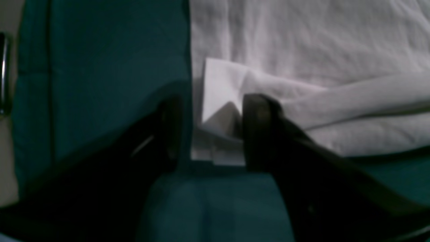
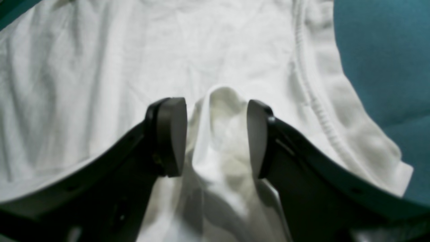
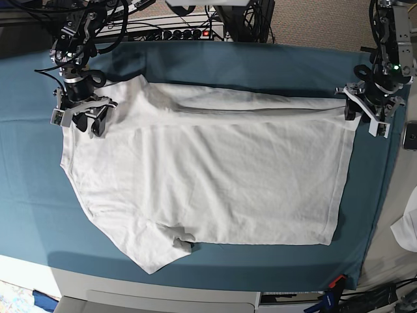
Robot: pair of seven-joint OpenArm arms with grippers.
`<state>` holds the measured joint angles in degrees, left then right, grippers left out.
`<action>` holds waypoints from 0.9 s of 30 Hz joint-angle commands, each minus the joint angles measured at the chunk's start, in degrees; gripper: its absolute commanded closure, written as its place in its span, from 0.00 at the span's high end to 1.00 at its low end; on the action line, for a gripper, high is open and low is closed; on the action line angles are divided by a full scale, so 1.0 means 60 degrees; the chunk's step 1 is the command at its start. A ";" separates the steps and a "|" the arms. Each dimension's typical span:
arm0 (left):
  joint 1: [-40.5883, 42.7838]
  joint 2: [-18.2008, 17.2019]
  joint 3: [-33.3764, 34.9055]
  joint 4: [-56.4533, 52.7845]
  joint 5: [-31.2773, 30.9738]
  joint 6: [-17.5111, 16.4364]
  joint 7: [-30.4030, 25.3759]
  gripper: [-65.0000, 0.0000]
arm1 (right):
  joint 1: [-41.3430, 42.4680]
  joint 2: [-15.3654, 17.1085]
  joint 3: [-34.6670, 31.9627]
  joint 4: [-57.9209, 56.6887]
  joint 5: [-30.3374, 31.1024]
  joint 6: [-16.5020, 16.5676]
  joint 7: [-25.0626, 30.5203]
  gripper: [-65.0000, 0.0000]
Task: Fold the T-shirt properly
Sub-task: 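Open both grippers and raise them off the folded edge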
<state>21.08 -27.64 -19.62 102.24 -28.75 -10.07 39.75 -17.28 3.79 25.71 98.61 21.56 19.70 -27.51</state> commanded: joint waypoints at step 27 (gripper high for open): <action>-0.0080 -0.0171 -0.0754 0.0929 0.2106 0.1282 -0.0328 0.46 | -0.1290 0.0226 0.4597 0.0186 0.4284 0.0685 -0.2579 0.45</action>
<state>20.93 -27.64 -23.44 106.85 -16.21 -2.61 38.94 -24.95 4.40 52.99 98.67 46.11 23.40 -44.21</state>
